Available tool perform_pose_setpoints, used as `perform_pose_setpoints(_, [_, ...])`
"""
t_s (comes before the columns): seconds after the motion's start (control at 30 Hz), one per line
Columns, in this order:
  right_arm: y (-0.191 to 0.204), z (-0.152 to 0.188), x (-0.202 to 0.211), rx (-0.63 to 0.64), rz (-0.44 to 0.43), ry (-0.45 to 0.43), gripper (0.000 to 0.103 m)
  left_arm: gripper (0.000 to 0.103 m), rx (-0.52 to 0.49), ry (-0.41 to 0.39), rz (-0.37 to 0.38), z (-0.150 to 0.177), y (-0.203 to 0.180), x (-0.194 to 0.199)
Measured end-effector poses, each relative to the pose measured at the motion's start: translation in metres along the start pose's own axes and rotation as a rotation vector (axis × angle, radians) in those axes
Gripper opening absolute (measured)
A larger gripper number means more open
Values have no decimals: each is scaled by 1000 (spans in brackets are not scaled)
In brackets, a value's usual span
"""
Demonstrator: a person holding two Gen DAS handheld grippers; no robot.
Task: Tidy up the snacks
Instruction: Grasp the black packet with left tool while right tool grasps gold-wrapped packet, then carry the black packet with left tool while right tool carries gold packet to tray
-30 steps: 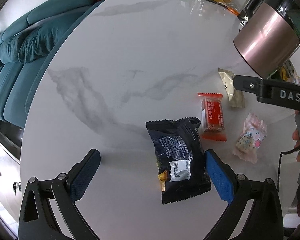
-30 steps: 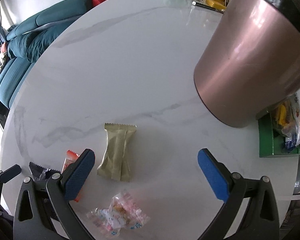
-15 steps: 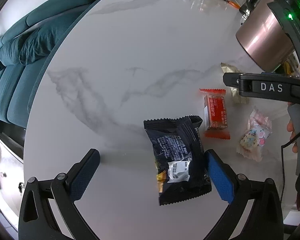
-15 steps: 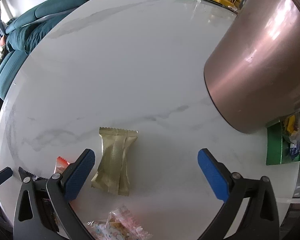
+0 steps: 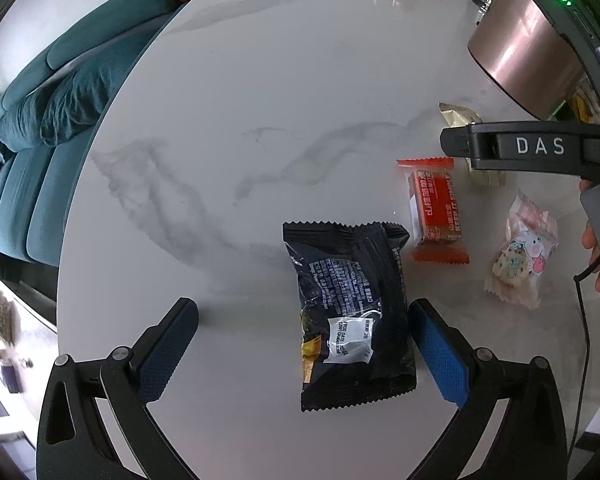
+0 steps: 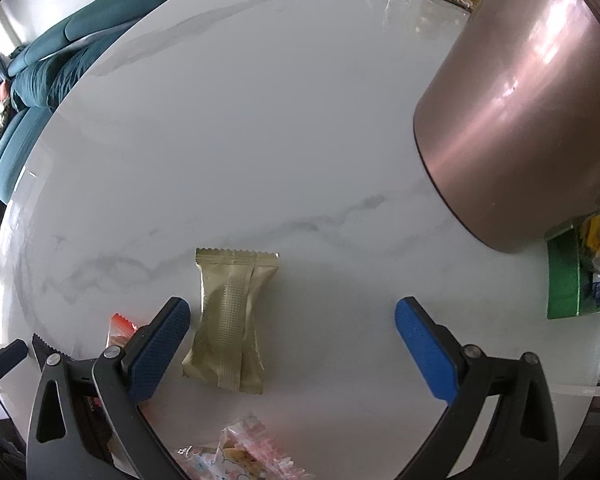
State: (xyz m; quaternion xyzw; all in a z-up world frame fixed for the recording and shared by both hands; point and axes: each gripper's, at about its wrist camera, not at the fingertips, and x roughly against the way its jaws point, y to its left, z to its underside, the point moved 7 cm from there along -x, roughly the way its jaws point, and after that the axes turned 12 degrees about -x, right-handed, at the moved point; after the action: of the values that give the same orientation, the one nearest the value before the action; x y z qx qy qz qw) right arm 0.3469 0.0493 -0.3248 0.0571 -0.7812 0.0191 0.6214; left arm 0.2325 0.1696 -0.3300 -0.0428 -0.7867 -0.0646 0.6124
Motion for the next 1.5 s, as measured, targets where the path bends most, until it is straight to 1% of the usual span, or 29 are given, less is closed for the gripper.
perform_pose_setpoints(0.43, [2,-6,-1,-7,2,1,103,102,-8,-8,2,1,2,-1])
perform_pose_setpoints(0.63, [17,0,4,45,-19,-18,103,102,-30,-4,7,4,0,1])
perform_pose_setpoints(0.7, [23,-1,7,66,-28,-21,103,99,-36,-1,9,5,0,3])
perform_pose_setpoints(0.73, [26,-1,8,77,-33,-23,102,96,-39,-1,10,5,0,4])
perform_pose_setpoints(0.77, [27,-2,8,83,-37,-24,93,90,-40,-3,9,5,1,5])
perform_pose_setpoints(0.8, [29,-2,9,89,-40,-28,81,86,-43,-6,9,5,2,7])
perform_pose_setpoints(0.83, [30,-2,9,95,-43,-31,72,73,-47,-14,8,4,2,10])
perform_pose_setpoints(0.87, [32,-2,10,101,-47,-34,49,59,-53,-22,7,3,1,14])
perform_pose_setpoints(0.9, [33,-1,10,107,-49,-37,14,53,-59,-24,6,3,0,16])
perform_pose_setpoints(0.93, [34,-1,11,114,-51,-39,2,44,-64,-26,3,2,-1,17])
perform_pose_setpoints(1.0, [33,0,11,126,-44,-44,2,44,-66,-32,3,3,-1,18])
perform_pose_setpoints(1.2, [30,-3,12,125,-75,-37,1,38,-60,-41,-1,5,-2,21])
perform_pose_setpoints(1.33, [27,1,26,112,-100,-65,1,36,-62,-44,-5,6,-5,23])
perform_pose_setpoints(1.5, [15,3,49,98,-145,-99,1,34,-41,-50,13,1,-9,28])
